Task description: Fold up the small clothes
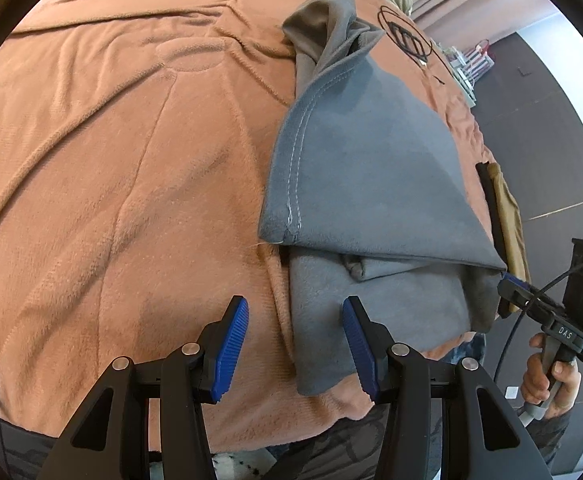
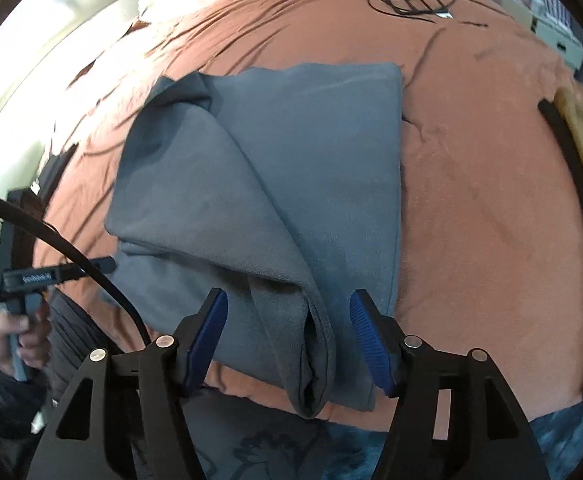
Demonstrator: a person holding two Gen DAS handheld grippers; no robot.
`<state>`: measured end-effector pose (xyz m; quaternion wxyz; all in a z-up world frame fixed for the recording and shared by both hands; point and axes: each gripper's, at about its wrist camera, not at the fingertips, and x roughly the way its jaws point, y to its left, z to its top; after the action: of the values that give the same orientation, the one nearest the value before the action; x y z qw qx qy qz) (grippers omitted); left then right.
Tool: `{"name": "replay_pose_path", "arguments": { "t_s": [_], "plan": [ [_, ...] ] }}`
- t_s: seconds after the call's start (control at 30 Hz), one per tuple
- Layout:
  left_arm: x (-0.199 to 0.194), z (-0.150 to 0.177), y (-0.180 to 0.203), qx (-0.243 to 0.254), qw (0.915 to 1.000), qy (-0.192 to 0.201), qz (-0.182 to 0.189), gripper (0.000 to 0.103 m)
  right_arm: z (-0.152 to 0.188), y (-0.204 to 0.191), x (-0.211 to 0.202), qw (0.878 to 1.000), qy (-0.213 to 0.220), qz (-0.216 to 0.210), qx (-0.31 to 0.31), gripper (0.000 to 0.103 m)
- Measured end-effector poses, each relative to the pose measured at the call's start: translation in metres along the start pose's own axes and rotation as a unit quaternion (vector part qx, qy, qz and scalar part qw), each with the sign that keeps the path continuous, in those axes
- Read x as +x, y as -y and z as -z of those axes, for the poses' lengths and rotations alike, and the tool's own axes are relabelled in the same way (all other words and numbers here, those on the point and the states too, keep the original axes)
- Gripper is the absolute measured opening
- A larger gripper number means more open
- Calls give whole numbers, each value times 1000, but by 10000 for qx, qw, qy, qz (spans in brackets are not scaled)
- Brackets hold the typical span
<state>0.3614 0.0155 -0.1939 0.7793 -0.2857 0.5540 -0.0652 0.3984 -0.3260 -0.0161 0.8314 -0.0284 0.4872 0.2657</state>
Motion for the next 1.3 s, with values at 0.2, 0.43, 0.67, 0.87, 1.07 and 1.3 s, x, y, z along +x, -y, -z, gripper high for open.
{"name": "replay_pose_path", "arguments": {
  "t_s": [0.2, 0.43, 0.67, 0.87, 1.07, 1.3],
  "plan": [
    [4, 6, 4, 31, 10000, -14, -57, 51, 1, -19, 29, 9982, -132, 499, -318, 31],
    [6, 11, 4, 105, 9999, -60, -101, 48, -6, 4, 12, 9993, 101, -138, 343, 6],
    [8, 10, 9, 61, 9999, -105, 6, 48, 3, 34, 25, 9963, -61, -196, 836, 6],
    [21, 11, 15, 83, 9995, -264, 175, 32, 8, 39, 30, 9945, -42, -346, 984, 6],
    [11, 10, 12, 68, 9994, -198, 280, 12, 8, 30, 11, 9933, 44, -571, 1000, 6],
    [0, 10, 13, 292, 9988, -220, 335, 11, 23, 40, 8, 9927, 21, -581, 1061, 7]
  ]
}}
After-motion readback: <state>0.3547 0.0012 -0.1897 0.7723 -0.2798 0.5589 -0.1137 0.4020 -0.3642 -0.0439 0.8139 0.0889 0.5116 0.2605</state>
